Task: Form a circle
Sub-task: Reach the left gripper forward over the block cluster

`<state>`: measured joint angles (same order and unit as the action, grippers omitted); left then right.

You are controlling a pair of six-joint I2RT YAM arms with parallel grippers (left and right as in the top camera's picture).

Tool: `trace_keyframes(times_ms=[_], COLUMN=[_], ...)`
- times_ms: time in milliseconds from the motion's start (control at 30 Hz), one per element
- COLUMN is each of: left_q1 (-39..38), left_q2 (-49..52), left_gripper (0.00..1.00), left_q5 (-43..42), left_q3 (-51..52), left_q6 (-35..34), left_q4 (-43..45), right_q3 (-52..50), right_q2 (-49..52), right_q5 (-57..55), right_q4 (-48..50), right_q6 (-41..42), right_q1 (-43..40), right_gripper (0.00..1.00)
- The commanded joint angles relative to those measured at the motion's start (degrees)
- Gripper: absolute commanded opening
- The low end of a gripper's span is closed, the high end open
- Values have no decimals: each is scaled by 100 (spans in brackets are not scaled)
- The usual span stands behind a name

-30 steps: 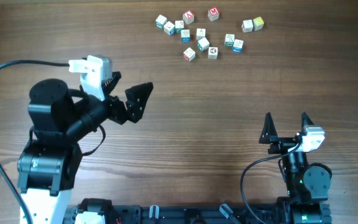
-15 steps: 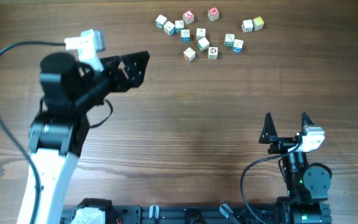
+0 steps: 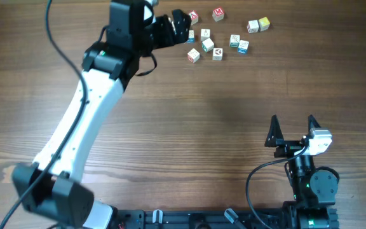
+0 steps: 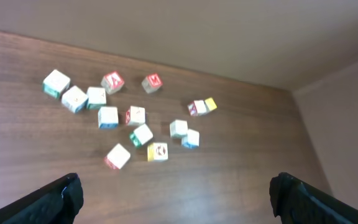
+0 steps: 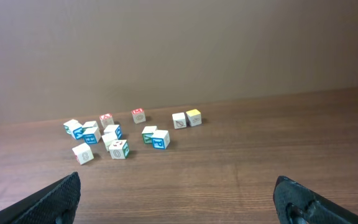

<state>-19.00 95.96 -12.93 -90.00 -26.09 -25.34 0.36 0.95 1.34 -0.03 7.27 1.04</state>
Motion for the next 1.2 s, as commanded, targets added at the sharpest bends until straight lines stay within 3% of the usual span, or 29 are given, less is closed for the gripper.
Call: trace_keyframes(times_ms=[0,267,400,500,700,800,967,1167], left_q1=[-92,-212,-275,-317,-310,-245,-105,87], left_q2=[588,1759,2367,2682,3025,3038,3126,3755], left_gripper=[100,100,100,100,99,100,100,99], left_q5=[127,243,1027,1113,1132,1349,1552,1123], left_q3=[-326,-341,-339,-339,-367,-765,-2468,-4367], left_q6=[-55,157,422,415,295,308,339,337], left_q4=[420,1346,1834,2144,2201,1694,-133,-1593], right_q3=[-7,-7,-7,-7,-7,-7,-7,-7], right_q2=[-15,-15,-15,-15,-15,-15,-15,-15], right_q5=[66,66,66,66,66,66,66,66], right_q4=[15,15,15,15,15,13,15,15], right_q6=[26,26,26,28,26,26,26,24], right_q1=[28,28,28,28,28,28,28,28], right_gripper=[100,100,100,100,100,100,100,100])
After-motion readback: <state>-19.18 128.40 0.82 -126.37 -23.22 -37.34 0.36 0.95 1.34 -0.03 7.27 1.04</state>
